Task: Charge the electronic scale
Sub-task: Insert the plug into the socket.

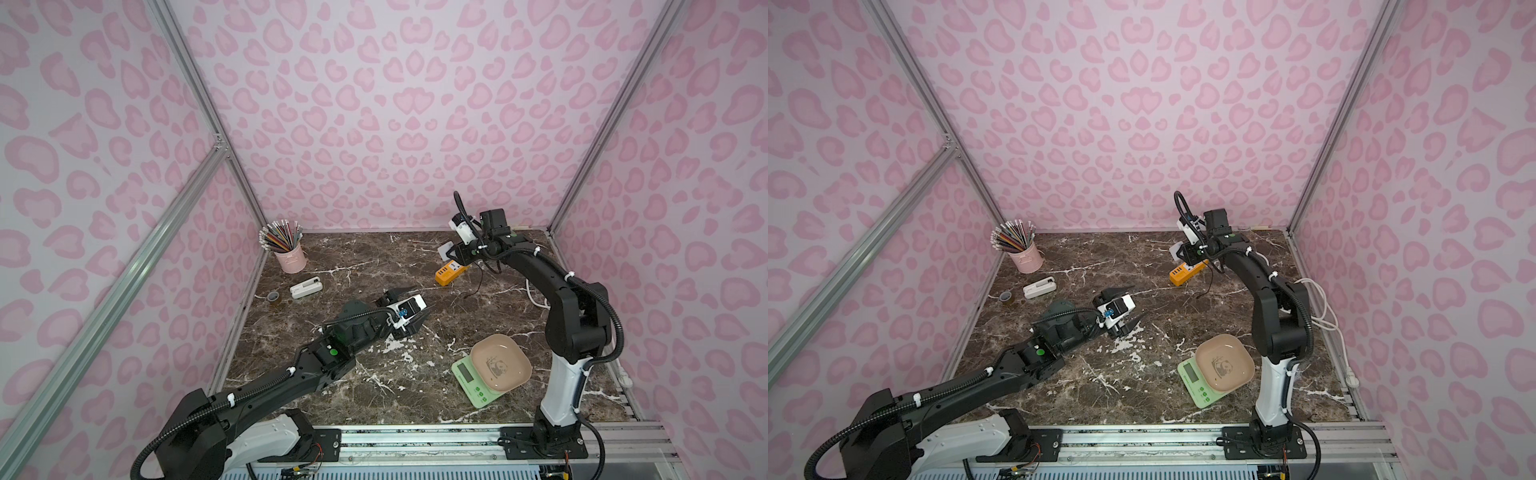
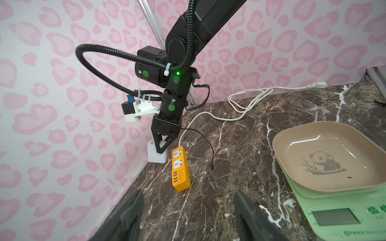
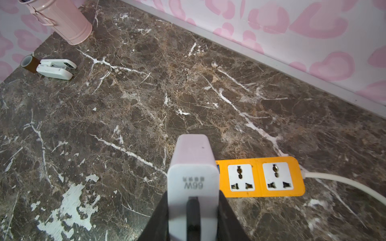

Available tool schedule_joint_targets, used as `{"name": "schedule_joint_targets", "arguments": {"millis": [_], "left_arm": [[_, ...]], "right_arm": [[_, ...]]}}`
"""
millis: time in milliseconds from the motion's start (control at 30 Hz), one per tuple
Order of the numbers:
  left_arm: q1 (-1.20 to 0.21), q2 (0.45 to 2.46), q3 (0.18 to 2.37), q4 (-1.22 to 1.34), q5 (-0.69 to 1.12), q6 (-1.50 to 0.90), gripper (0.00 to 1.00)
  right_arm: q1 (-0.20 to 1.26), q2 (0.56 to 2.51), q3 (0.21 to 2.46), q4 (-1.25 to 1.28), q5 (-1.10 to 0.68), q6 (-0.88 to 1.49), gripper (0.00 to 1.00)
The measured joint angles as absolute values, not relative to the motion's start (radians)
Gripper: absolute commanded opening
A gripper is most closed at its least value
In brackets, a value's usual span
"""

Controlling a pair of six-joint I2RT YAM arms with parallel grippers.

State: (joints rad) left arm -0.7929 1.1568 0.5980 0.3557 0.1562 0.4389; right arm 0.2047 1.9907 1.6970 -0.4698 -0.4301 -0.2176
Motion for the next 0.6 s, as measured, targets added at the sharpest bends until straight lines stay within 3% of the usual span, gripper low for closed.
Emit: {"name": "schedule_joint_targets", "arguments": {"millis": [167,367,600], "left_arm": [[-0.793,1.167,0.609,0.354,0.149,0.422,0.68],[-0.793,1.182,0.619,0.332,0.149,0.418,0.67],[-0.794,1.190,0.619,0.316,0.149,0.412,0.67]], "right_arm": [[0.205,2.091,1.814,-0.547,-0.428,-0.220,0.00],[0.202,2.181,1.914,-0.626,-0.202,-0.235,0.00],[0.179,2.162,1.893,-0.633,-0.223,-0.235,0.00]]}}
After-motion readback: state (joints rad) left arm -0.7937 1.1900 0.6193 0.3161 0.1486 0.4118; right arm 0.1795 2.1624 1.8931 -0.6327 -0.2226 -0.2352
